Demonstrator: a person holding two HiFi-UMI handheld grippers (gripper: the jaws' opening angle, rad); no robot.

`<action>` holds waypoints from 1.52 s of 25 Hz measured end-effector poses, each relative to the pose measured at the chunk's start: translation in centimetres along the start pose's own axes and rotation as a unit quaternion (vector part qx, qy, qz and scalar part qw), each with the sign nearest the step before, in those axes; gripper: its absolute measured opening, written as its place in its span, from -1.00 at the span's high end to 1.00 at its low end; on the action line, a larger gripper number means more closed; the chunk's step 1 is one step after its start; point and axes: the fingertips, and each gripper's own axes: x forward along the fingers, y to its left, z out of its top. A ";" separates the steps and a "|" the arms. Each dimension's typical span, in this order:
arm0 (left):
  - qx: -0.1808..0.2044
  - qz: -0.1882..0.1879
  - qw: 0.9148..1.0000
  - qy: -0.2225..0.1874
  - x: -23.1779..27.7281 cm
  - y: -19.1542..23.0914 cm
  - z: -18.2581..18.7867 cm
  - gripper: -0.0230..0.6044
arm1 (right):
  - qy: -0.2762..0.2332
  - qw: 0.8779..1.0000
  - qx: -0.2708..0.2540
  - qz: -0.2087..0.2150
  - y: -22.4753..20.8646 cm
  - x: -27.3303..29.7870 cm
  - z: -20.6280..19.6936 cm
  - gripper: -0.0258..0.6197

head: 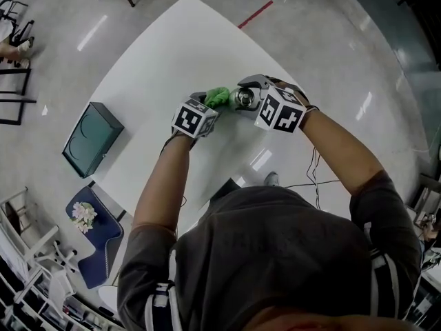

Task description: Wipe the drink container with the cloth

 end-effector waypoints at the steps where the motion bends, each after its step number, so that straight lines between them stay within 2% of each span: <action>1: -0.009 -0.001 1.000 -0.003 -0.1 0.0 -0.2 0.50 | 0.010 1.000 0.011 0.012 0.2 0.4 -0.2 0.10; 4: -0.015 -0.003 1.000 -0.005 -0.2 -0.3 -0.3 0.50 | 0.032 0.999 0.005 0.020 0.8 1.3 -0.7 0.09; 8: -0.014 -0.003 1.000 -0.008 -0.3 -0.3 -0.1 0.50 | 0.015 1.000 0.006 0.001 0.7 1.2 -0.8 0.11; 10: -0.020 -0.003 1.000 -0.017 -0.4 -0.3 0.0 0.50 | -0.006 0.999 0.043 0.002 0.4 1.3 -1.1 0.12; 12: -0.035 -0.007 0.998 -0.044 -1.2 -0.5 0.8 0.50 | -0.048 0.990 0.135 0.001 -1.0 0.6 -1.8 0.12; 13: -0.046 -0.008 0.997 -0.066 -1.9 -0.7 1.6 0.50 | -0.077 0.977 0.199 -0.005 -2.1 -0.1 -2.2 0.12; 14: -0.057 -0.009 0.994 -0.092 -2.9 -0.8 2.6 0.50 | -0.109 0.957 0.269 -0.013 -3.5 -0.9 -2.7 0.12; 15: -0.066 -0.008 0.991 -0.119 -4.0 -1.1 3.8 0.50 | -0.140 0.930 0.340 -0.022 -4.9 -1.7 -3.3 0.12; 17: -0.072 -0.002 0.983 -0.171 -5.8 -2.0 6.5 0.50 | -0.190 0.866 0.461 -0.037 -6.9 -3.0 -4.5 0.12; 19: -0.058 0.005 0.979 -0.194 -6.2 -3.4 8.6 0.50 | -0.223 0.810 0.540 -0.046 -7.7 -3.7 -5.2 0.12; 20: -0.047 0.008 0.980 -0.191 -5.8 -4.1 9.0 0.50 | -0.237 0.788 0.566 -0.047 -7.8 -3.8 -5.2 0.12; 21: -0.035 0.014 0.983 -0.181 -5.1 -4.7 9.0 0.50 | -0.250 0.770 0.585 -0.045 -7.9 -3.8 -5.0 0.12; 22: -0.027 0.022 0.985 -0.171 -4.5 -4.9 8.7 0.50 | -0.262 0.757 0.597 -0.041 -7.9 -3.7 -4.7 0.12; 23: -0.025 0.032 0.985 -0.166 -4.1 -4.8 8.5 0.48 | -0.270 0.749 0.604 -0.038 -7.9 -3.7 -4.4 0.12; 27: -0.027 0.065 0.985 -0.155 -4.3 -2.9 7.8 0.47 | -0.290 0.734 0.613 -0.028 -8.2 -4.5 -4.4 0.12; 32: -0.036 0.105 0.986 -0.121 -5.0 0.5 5.7 0.48 | -0.314 0.725 0.612 -0.031 -9.2 -5.8 -4.3 0.12; 34: -0.049 0.077 0.988 -0.128 -5.2 -0.7 5.7 0.48 | -0.315 0.721 0.616 -0.043 -9.5 -5.8 -4.6 0.12; 38: -0.050 -0.011 0.987 -0.152 -4.0 -6.6 7.8 0.48 | -0.312 0.711 0.628 -0.051 -9.5 -5.3 -4.3 0.12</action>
